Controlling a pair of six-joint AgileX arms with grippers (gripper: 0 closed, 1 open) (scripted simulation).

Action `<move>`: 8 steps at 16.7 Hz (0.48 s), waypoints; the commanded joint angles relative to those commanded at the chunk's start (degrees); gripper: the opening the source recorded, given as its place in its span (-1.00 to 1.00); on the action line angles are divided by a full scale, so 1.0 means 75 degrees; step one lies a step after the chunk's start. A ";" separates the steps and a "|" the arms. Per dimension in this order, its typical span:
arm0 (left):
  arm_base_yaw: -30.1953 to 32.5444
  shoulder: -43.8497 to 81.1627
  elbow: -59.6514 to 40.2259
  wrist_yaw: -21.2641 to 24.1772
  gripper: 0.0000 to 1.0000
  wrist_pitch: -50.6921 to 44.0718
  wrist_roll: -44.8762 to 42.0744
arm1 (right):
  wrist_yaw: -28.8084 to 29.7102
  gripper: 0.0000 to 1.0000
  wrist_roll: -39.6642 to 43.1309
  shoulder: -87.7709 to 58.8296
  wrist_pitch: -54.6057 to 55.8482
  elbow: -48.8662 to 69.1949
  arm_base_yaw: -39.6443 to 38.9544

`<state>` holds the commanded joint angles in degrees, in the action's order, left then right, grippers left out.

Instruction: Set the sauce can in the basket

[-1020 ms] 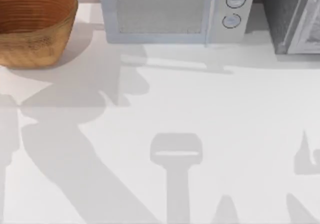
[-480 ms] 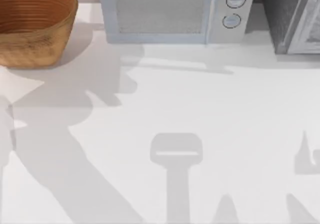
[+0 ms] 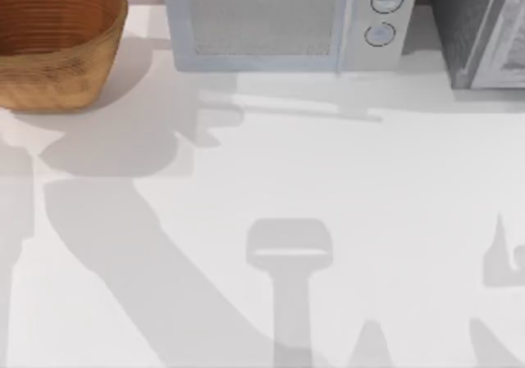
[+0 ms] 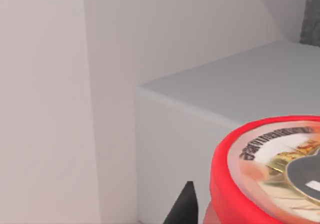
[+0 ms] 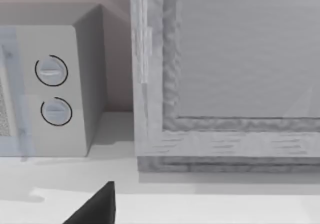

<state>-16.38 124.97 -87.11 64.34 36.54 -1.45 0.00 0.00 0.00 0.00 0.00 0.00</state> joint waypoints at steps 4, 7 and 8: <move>0.0064 0.0064 -0.0057 -0.0061 -1.00 0.0027 0.0010 | 0.0000 1.00 0.0000 0.0000 0.0000 0.0000 0.0000; 0.0064 0.0064 -0.0057 -0.0061 -0.55 0.0027 0.0010 | 0.0000 1.00 0.0000 0.0000 0.0000 0.0000 0.0000; 0.0064 0.0064 -0.0057 -0.0061 -0.40 0.0027 0.0010 | 0.0000 1.00 0.0000 0.0000 0.0000 0.0000 0.0000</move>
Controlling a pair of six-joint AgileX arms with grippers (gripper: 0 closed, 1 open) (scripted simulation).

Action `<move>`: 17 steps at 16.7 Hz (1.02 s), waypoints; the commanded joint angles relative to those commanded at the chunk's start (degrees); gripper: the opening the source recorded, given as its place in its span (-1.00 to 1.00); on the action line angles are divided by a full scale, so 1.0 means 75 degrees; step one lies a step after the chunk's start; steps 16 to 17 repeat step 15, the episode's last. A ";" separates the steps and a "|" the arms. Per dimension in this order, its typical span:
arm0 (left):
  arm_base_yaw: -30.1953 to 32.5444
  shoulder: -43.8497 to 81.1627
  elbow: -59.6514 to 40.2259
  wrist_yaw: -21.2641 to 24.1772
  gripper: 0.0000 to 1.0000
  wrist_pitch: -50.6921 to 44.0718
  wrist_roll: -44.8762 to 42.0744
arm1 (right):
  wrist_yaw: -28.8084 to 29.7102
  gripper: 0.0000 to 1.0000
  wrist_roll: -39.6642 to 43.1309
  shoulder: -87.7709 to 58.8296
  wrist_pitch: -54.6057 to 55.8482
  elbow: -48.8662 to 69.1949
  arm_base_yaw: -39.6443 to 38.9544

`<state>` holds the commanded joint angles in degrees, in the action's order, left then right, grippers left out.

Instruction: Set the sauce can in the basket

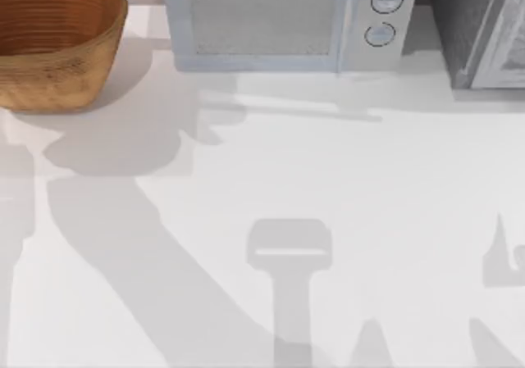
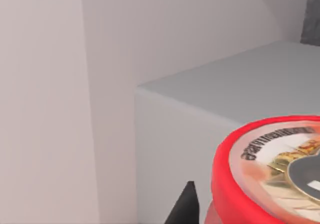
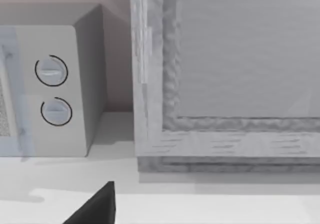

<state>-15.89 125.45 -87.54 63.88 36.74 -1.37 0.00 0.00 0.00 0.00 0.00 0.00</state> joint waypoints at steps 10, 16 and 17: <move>0.0000 0.0000 0.0000 0.0000 1.00 0.0000 0.0000 | 0.0000 1.00 0.0000 0.0000 0.0000 0.0000 0.0000; 0.0000 0.0000 0.0000 0.0000 1.00 0.0000 0.0000 | 0.0000 1.00 0.0000 0.0000 0.0000 0.0000 0.0000; 0.0000 0.0000 0.0000 0.0000 1.00 0.0000 0.0000 | 0.0000 1.00 0.0000 0.0000 0.0000 0.0000 0.0000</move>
